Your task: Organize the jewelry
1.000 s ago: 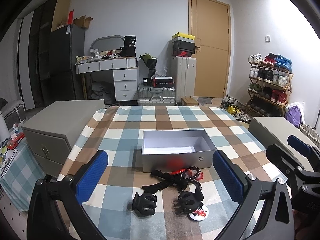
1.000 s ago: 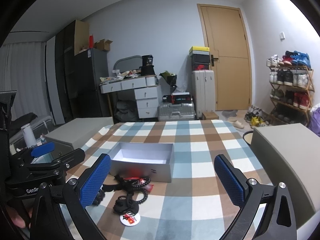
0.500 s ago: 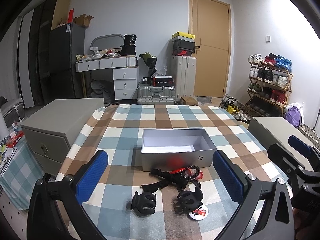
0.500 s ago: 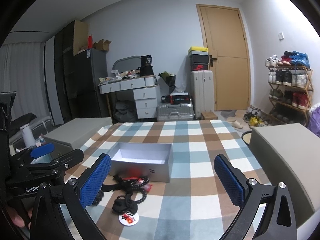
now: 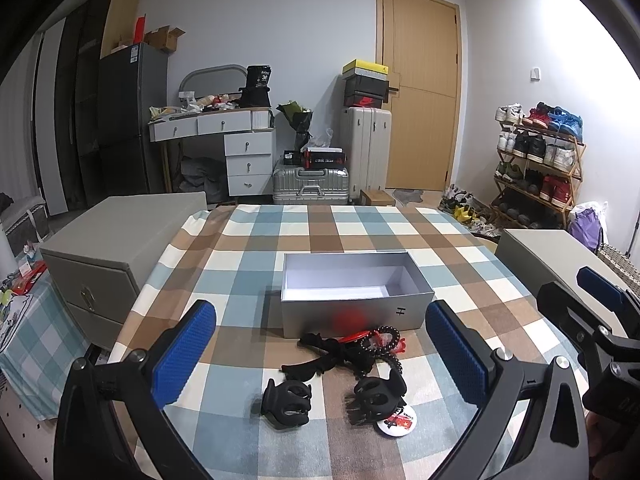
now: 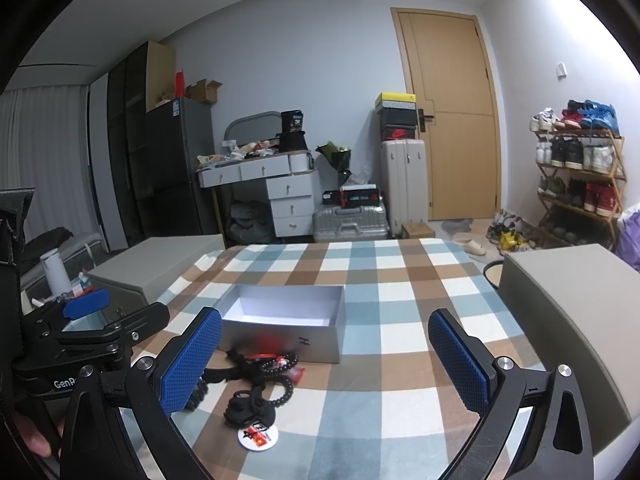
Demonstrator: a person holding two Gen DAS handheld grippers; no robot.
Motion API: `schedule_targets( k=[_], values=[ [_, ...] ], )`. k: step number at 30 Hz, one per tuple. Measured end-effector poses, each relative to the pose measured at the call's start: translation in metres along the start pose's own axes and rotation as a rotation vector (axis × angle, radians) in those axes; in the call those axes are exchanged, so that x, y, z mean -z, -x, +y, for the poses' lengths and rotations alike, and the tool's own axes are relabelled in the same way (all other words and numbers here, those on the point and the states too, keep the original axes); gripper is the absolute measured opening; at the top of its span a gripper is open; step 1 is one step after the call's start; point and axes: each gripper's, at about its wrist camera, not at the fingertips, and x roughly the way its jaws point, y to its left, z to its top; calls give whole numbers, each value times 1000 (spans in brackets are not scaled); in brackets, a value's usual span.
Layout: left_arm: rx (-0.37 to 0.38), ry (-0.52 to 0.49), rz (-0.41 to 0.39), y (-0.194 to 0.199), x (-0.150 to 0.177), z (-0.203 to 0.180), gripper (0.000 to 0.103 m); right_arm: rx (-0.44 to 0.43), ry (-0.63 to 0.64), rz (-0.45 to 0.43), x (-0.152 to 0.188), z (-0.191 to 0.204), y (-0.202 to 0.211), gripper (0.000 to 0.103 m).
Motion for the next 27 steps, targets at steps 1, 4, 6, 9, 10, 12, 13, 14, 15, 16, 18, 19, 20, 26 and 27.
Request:
schedule_targets(
  k=[1, 4, 6, 9, 10, 12, 13, 14, 15, 16, 18, 19, 20, 26, 27],
  values=[
    [-1, 0, 0, 0, 0, 0, 102, 0, 0, -1, 0, 0, 0, 103],
    [-5, -4, 3, 0, 1, -1, 102, 0, -1, -2, 0, 0, 0, 103],
    [-9, -10, 6, 0, 2, -3, 102, 2, 0, -2, 0, 0, 0, 103],
    [-9, -11, 7, 0, 3, -3, 102, 0, -2, 1, 0, 0, 0, 103],
    [-8, -12, 6, 0, 3, -3, 102, 0, -3, 1, 0, 0, 1, 103],
    [-9, -12, 6, 0, 4, -4, 102, 0, -3, 0, 0, 0, 1, 103],
    [-10, -11, 6, 0, 4, -4, 102, 1, -3, 0, 0, 0, 1, 103],
    [-9, -10, 6, 0, 5, -4, 102, 0, -4, 1, 0, 0, 1, 103],
    [-9, -11, 7, 0, 4, -4, 102, -1, -4, 1, 0, 0, 1, 103],
    [-9, -10, 7, 0, 4, -4, 102, 0, -4, 1, 0, 0, 1, 103],
    [-9, -12, 6, 0, 4, -4, 102, -1, -5, 2, 0, 0, 1, 103],
    [-10, -12, 6, 0, 4, -4, 102, -2, -7, 3, 1, 0, 1, 103],
    [-9, -12, 8, -1, 5, -4, 102, -2, -8, 4, 1, 0, 1, 103],
    [-8, -7, 46, -5, 9, 1, 102, -11, -5, 20, 4, 1, -2, 103],
    [-8, -9, 54, -6, 9, 3, 102, -15, -3, 26, 5, 2, -3, 103]
  ],
)
